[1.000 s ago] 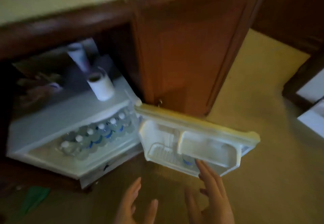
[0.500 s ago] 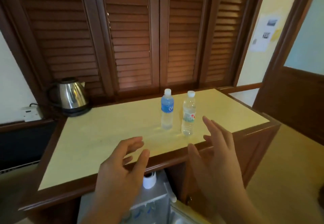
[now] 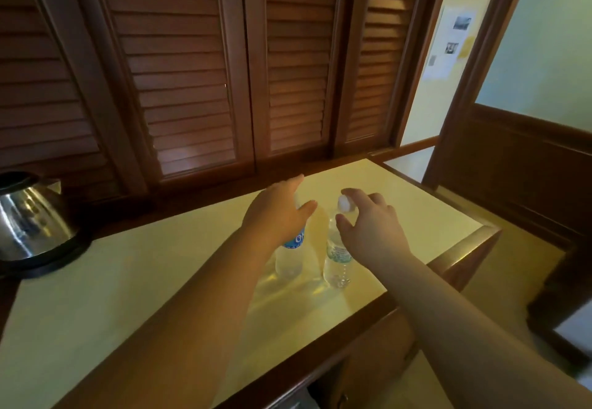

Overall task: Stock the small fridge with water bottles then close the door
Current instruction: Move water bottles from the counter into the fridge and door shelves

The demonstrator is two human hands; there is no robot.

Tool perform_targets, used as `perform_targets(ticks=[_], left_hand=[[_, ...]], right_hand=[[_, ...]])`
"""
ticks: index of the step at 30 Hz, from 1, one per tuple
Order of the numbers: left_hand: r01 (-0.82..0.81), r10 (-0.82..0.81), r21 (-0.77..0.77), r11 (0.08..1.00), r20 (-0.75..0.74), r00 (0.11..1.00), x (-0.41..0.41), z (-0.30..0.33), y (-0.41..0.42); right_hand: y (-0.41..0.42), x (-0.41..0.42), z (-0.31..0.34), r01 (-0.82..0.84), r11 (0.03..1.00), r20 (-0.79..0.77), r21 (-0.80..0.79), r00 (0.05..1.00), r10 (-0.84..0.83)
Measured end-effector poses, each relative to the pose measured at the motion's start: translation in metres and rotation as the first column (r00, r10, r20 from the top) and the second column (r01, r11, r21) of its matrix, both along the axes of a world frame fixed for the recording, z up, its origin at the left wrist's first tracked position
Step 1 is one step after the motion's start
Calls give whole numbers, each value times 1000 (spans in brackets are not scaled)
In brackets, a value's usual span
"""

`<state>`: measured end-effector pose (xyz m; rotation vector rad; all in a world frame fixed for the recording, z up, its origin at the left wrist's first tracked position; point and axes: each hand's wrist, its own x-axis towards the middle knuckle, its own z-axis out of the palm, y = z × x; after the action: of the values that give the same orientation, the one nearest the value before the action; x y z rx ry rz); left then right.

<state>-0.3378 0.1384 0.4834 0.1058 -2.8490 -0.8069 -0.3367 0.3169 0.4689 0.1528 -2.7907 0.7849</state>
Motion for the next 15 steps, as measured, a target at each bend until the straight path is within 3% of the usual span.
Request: perform_targets(ticks=[5, 11, 15], left_hand=[[-106, 116, 69, 992, -163, 980, 24, -22, 4], [-28, 85, 189, 981, -298, 951, 162, -37, 36], [-21, 95, 245, 969, -294, 951, 264, -37, 64]], right_hand=[[20, 24, -10, -64, 994, -125, -90, 991, 53], [70, 158, -46, -35, 961, -253, -273, 967, -36], [109, 247, -59, -24, 942, -255, -333, 965, -66]])
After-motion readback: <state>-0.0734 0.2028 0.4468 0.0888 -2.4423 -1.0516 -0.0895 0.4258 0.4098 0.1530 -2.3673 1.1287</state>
